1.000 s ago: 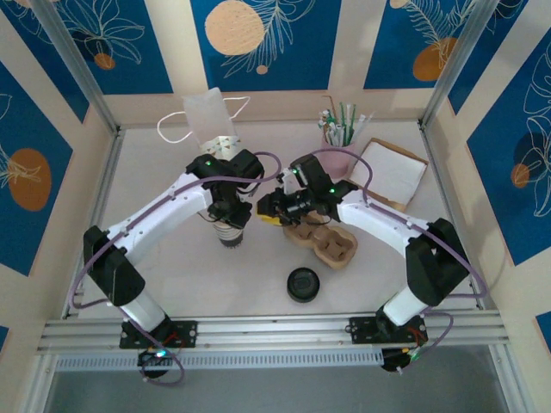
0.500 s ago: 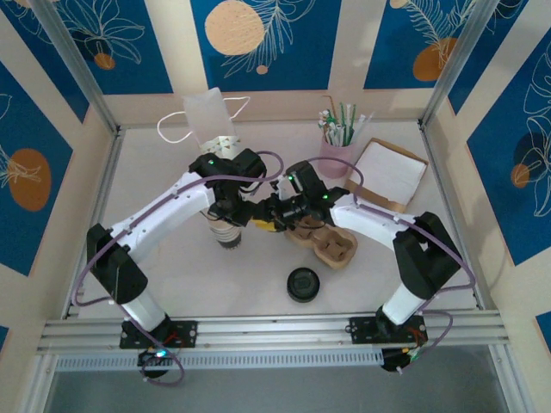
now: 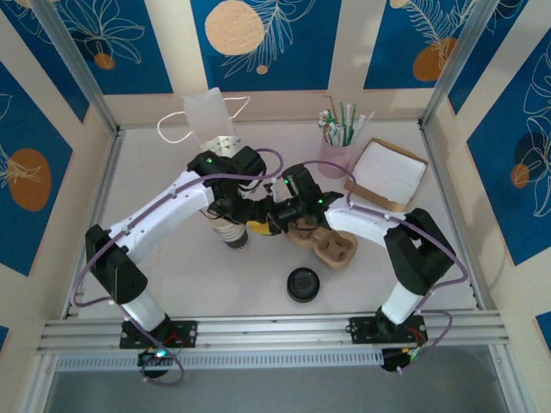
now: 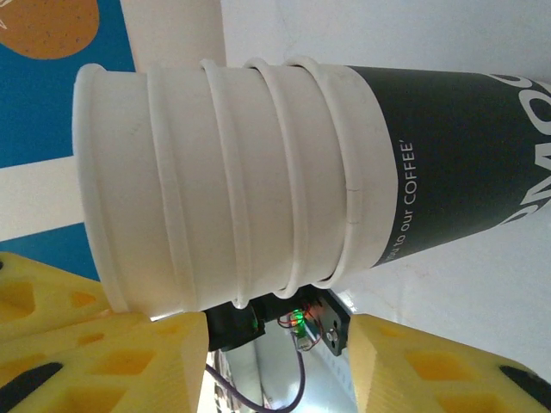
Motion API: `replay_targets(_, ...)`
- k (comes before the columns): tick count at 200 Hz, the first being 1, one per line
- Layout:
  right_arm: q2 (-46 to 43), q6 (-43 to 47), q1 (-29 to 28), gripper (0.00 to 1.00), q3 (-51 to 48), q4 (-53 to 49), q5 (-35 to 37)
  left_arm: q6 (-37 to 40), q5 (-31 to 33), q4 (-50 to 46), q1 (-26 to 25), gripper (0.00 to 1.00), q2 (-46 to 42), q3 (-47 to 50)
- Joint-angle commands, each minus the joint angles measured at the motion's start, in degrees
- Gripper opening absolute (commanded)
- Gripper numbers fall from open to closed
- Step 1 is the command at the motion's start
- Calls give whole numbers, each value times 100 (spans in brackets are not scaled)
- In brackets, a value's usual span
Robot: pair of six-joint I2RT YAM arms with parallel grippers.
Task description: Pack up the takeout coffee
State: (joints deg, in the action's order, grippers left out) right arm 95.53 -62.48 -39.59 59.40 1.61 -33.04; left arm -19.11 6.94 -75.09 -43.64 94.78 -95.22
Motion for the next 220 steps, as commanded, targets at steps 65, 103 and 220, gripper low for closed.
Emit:
replay_targets(65,227,-910,133,55,-664,1746,-680,-137,-184,91,-55,0,-198,-179)
replay_targets(103,238,-1117,226,64,-842,2166,-733,-138,-184,91,-48,0,-189,-179)
replay_targets(220,458,-1309,311,77,-874,2543,-855,-145,-244,107,-48,0,-216,-232)
